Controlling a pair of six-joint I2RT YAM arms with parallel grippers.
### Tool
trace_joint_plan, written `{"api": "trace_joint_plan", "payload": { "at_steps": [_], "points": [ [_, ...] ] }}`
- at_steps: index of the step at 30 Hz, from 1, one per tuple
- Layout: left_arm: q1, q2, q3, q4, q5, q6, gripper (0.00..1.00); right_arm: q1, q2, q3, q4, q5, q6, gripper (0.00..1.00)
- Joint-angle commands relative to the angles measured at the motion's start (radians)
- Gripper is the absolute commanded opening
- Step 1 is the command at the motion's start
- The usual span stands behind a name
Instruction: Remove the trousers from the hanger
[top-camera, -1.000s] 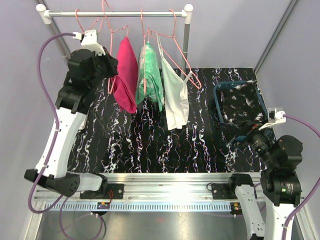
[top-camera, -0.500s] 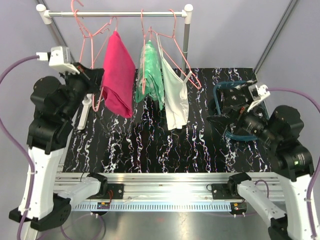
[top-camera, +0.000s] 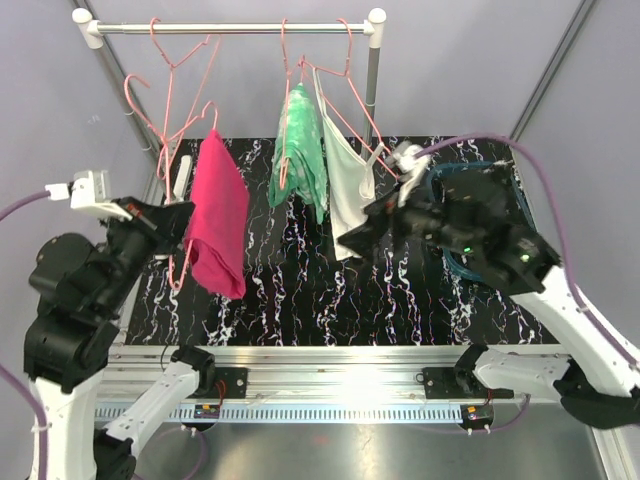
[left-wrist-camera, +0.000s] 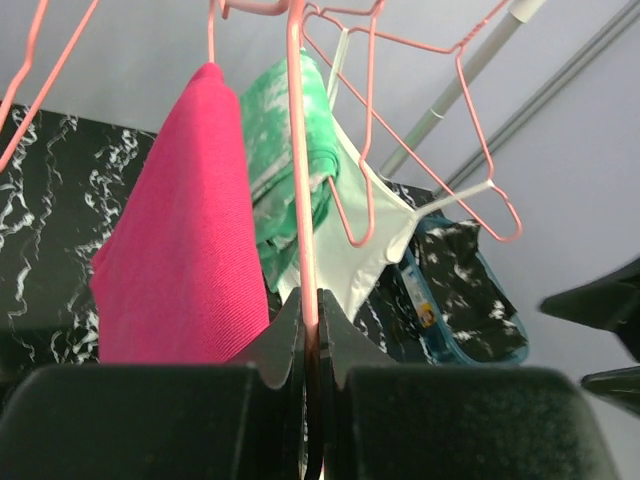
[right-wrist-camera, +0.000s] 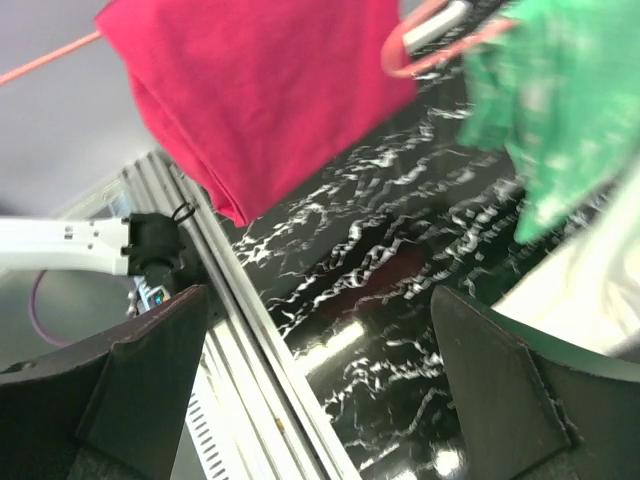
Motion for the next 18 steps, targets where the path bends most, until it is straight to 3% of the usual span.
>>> {"api": "trace_joint_plan", "payload": {
  "at_steps": [1,4,5,9,18],
  "points": [
    [-0.002,-0.059,0.024,0.153,0.048,-0.056,0.00,0.211,0.073,0.037,0.121,0.278,-0.118,0.99],
    [-0.002,-0.087,0.019,0.114,0.080,-0.092,0.00,0.441,0.116,-0.045,0.332,0.579,-0.194,1.00],
    [-0.002,-0.093,0.019,0.104,0.104,-0.108,0.00,0.524,0.127,-0.097,0.474,0.625,-0.207,1.00],
    [0.000,-0.122,0.007,0.074,0.126,-0.142,0.00,0.667,0.293,-0.080,0.669,0.766,-0.260,0.99],
    [0.000,-0.171,0.002,0.057,0.153,-0.175,0.00,0.729,0.576,0.146,0.684,0.817,-0.277,0.93]
  ]
}}
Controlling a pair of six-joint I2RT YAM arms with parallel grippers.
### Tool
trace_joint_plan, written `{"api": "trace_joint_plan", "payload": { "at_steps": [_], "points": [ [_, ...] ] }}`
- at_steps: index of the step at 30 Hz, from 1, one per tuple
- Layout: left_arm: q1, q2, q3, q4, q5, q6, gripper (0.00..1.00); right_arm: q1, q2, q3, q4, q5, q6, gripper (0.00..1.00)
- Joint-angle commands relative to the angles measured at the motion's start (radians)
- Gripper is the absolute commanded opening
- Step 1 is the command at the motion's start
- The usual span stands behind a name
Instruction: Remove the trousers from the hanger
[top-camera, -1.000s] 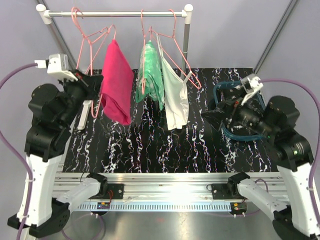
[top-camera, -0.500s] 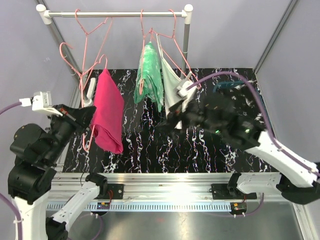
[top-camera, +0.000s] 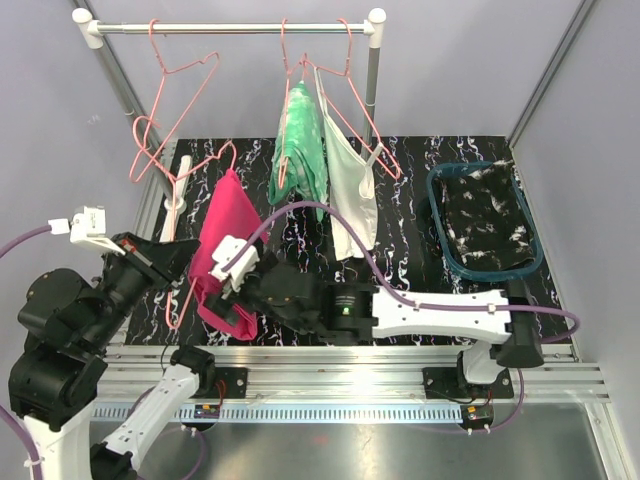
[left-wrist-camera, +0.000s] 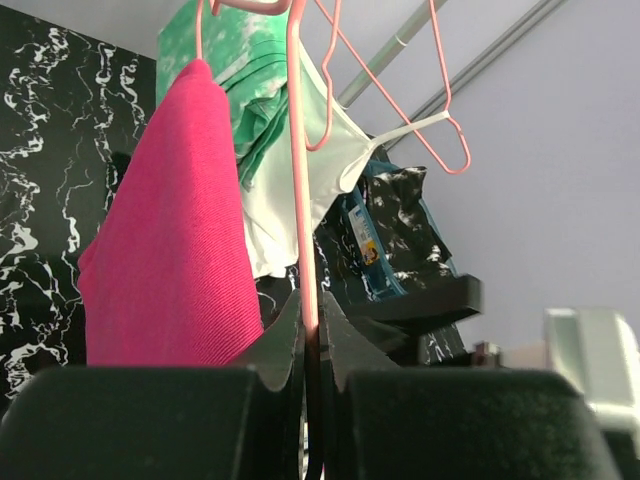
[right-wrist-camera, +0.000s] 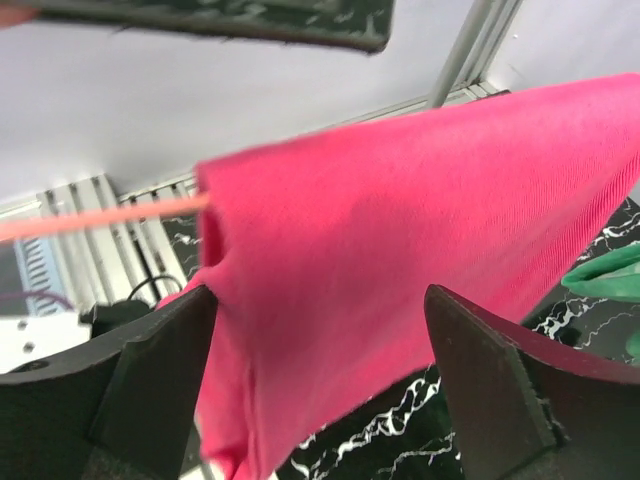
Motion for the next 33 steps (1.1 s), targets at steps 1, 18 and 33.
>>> {"api": "trace_joint_plan", "payload": {
  "at_steps": [1,18,33],
  "points": [
    [0.000,-0.039,0.032,0.227,0.045,-0.025,0.00,0.000,0.029,0.099,0.102,0.094,-0.025,0.91],
    [0.000,-0.042,0.023,0.233,0.070,-0.038,0.00,-0.002,0.066,0.160,0.027,-0.014,-0.004,0.85],
    [0.000,-0.047,0.031,0.210,0.099,-0.029,0.00,-0.002,0.058,0.148,0.079,0.103,-0.131,0.00]
  ]
}}
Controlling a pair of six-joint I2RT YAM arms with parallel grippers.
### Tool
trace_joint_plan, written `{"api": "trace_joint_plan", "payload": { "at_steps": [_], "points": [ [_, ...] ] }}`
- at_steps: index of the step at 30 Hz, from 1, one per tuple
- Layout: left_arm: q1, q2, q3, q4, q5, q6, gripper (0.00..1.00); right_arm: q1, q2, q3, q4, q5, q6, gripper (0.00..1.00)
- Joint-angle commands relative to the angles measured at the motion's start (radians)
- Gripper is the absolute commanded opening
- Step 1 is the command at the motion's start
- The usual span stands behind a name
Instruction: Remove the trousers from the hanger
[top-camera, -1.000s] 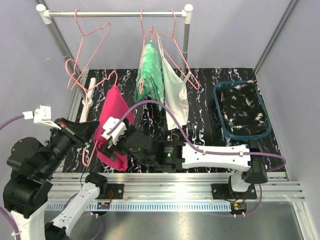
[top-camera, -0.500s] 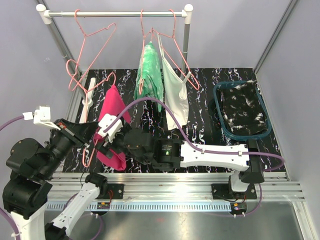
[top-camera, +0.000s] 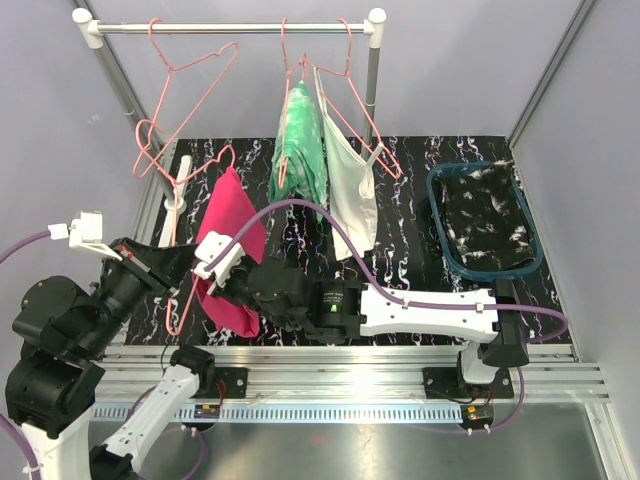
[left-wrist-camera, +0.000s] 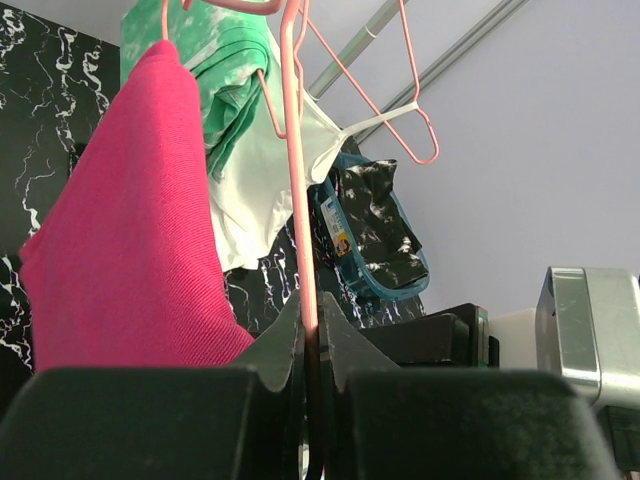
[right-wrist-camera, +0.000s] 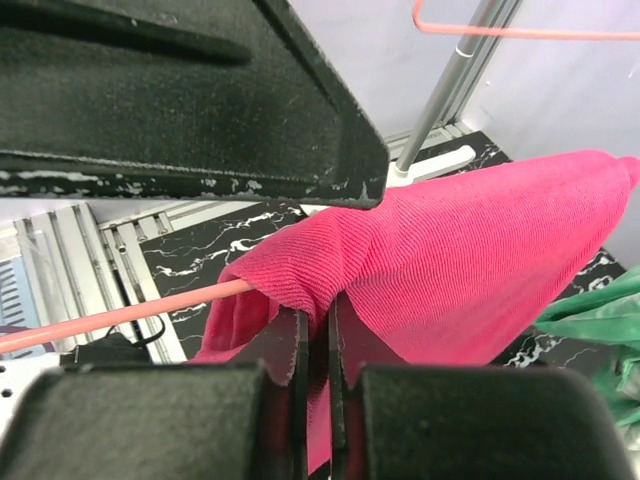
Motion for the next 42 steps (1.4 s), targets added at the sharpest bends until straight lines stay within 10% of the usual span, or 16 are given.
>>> {"api": "trace_joint_plan", "payload": {
  "at_steps": [1,16,33,42],
  "points": [
    [0.000,-0.021,0.028,0.203,0.044,0.034,0.00,-0.004,-0.033,0.028,0.065,0.067,-0.052,0.00],
    [0.000,-0.030,0.045,0.117,-0.035,0.133,0.00,-0.007,-0.076,0.191,-0.115,0.061,-0.216,0.00],
    [0.000,-0.035,0.037,0.406,0.217,0.057,0.00,-0.087,0.018,0.222,-0.251,-0.108,-0.073,0.43],
    [0.000,-0.028,0.031,0.423,0.232,0.041,0.00,-0.088,0.036,0.237,-0.251,-0.073,-0.087,0.49]
  ]
}}
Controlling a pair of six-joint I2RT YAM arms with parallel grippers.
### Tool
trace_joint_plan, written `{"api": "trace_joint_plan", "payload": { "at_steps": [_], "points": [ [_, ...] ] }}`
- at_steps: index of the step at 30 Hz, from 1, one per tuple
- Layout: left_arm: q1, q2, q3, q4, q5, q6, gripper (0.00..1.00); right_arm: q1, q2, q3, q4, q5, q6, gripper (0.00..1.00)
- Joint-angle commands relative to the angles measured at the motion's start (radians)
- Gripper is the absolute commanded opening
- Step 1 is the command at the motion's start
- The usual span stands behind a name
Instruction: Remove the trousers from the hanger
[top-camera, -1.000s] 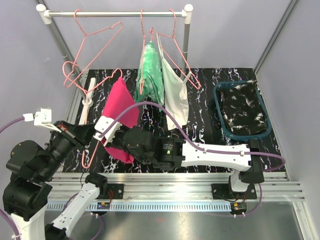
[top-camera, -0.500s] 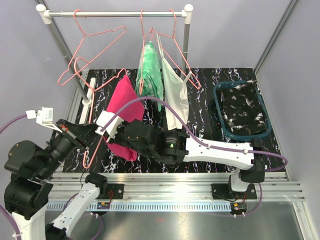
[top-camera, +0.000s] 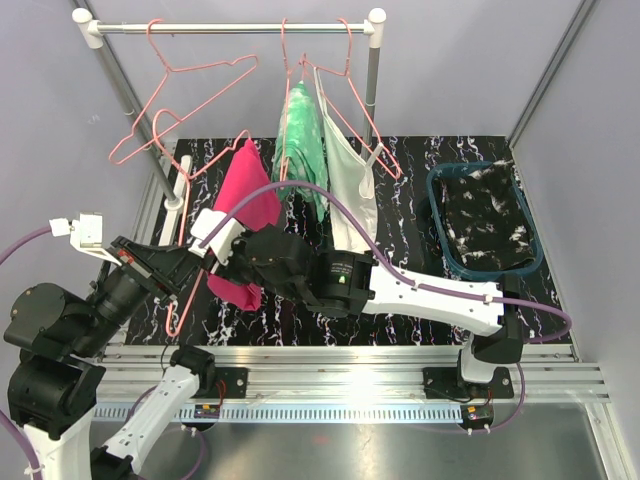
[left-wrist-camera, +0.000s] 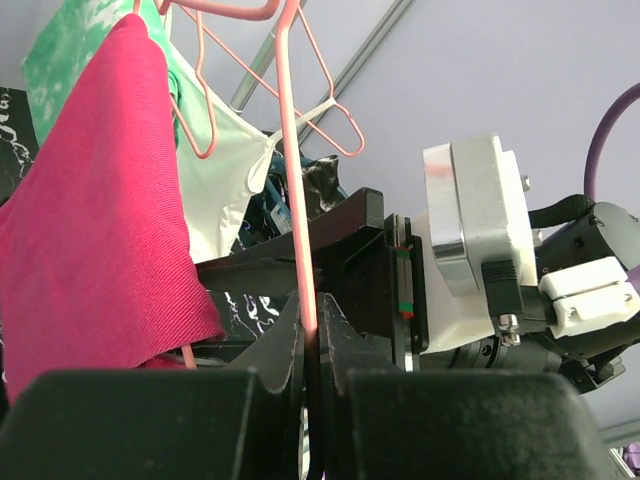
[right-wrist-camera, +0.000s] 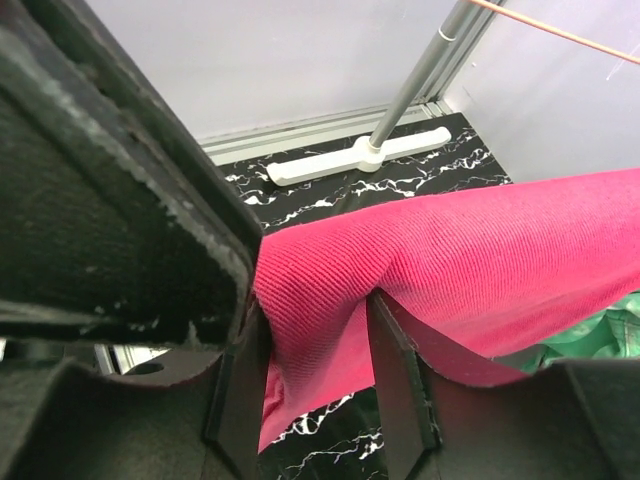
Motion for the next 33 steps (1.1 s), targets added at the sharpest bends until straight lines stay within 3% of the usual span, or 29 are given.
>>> {"api": "trace_joint_plan", "payload": {
  "at_steps": [1,5,8,12,15,20,33],
  "points": [
    [0.000,-0.012,0.050,0.291,0.081,-0.006,0.00,-0.007,0.012,0.040,0.030,0.040,-0.032,0.50],
    [0.001,-0.002,0.067,0.276,0.072,0.006,0.00,-0.007,0.045,0.080,-0.071,-0.033,-0.089,0.62],
    [0.001,0.002,0.073,0.263,0.065,0.023,0.00,-0.007,0.049,0.100,-0.128,-0.086,-0.103,0.63],
    [0.001,0.007,0.078,0.266,0.070,0.023,0.00,-0.008,0.044,0.103,-0.148,-0.067,-0.115,0.63],
    [0.001,0.005,0.079,0.266,0.072,0.023,0.00,-0.008,0.047,0.100,-0.143,-0.021,-0.126,0.52],
    [0.001,0.014,0.108,0.231,0.056,0.046,0.00,-0.016,0.019,0.082,-0.180,-0.073,-0.137,0.64],
    [0.001,0.021,0.127,0.208,0.050,0.053,0.00,-0.063,-0.002,0.071,-0.296,-0.058,-0.186,0.68]
  ]
}}
